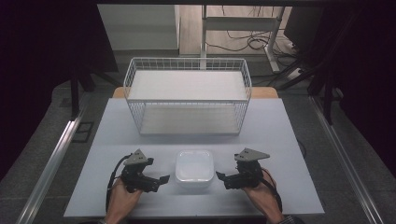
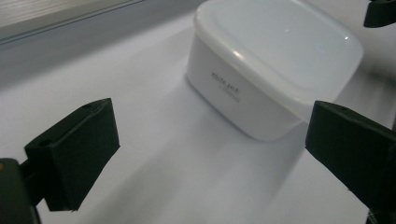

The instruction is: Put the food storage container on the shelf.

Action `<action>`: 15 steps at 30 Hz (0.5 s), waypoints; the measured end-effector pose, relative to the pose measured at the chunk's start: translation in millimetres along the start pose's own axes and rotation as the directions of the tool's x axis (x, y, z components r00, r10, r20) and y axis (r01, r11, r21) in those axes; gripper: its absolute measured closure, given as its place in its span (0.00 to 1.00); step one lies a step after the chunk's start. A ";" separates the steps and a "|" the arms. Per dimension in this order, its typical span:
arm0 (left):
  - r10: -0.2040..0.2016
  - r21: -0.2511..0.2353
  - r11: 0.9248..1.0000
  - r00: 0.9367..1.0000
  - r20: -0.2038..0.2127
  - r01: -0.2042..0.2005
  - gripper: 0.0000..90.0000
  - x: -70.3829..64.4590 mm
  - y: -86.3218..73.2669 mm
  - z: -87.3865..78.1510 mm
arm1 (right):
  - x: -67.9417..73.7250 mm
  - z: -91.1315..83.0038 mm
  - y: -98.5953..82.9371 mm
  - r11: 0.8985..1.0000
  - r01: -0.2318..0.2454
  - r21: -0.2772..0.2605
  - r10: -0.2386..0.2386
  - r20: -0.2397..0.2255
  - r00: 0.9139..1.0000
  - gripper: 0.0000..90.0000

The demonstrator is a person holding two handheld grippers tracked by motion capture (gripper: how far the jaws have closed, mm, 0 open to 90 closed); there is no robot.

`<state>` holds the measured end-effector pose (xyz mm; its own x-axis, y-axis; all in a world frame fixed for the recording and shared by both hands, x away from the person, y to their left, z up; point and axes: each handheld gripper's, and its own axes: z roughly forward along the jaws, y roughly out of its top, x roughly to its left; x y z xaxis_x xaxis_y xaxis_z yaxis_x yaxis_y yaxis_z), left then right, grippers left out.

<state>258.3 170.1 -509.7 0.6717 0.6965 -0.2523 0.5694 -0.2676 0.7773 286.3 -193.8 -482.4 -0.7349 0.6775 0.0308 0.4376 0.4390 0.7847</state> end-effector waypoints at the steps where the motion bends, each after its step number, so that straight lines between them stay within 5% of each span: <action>1: -0.005 -0.001 1.000 1.000 0.006 0.005 0.03 -0.2 2.4 0.9 | 0.5 1.3 2.5 1.000 -0.001 0.005 0.001 -0.006 1.000 0.03; 5: -0.020 -0.007 1.000 0.998 0.065 0.020 0.04 -0.2 11.9 4.4 | 4.4 5.8 9.2 0.999 0.022 0.036 -0.021 -0.033 0.999 0.02; 15: 0.007 0.071 0.997 0.997 0.083 -0.013 0.09 -5.9 34.9 29.3 | 11.0 21.7 32.2 0.995 0.002 0.103 0.005 -0.067 0.998 0.10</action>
<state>288.1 137.1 -498.0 0.7128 0.6371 -0.2933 0.5927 -0.3236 0.7375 303.5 -159.4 -470.3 -0.7657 0.6387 0.0757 0.4868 0.4987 0.7172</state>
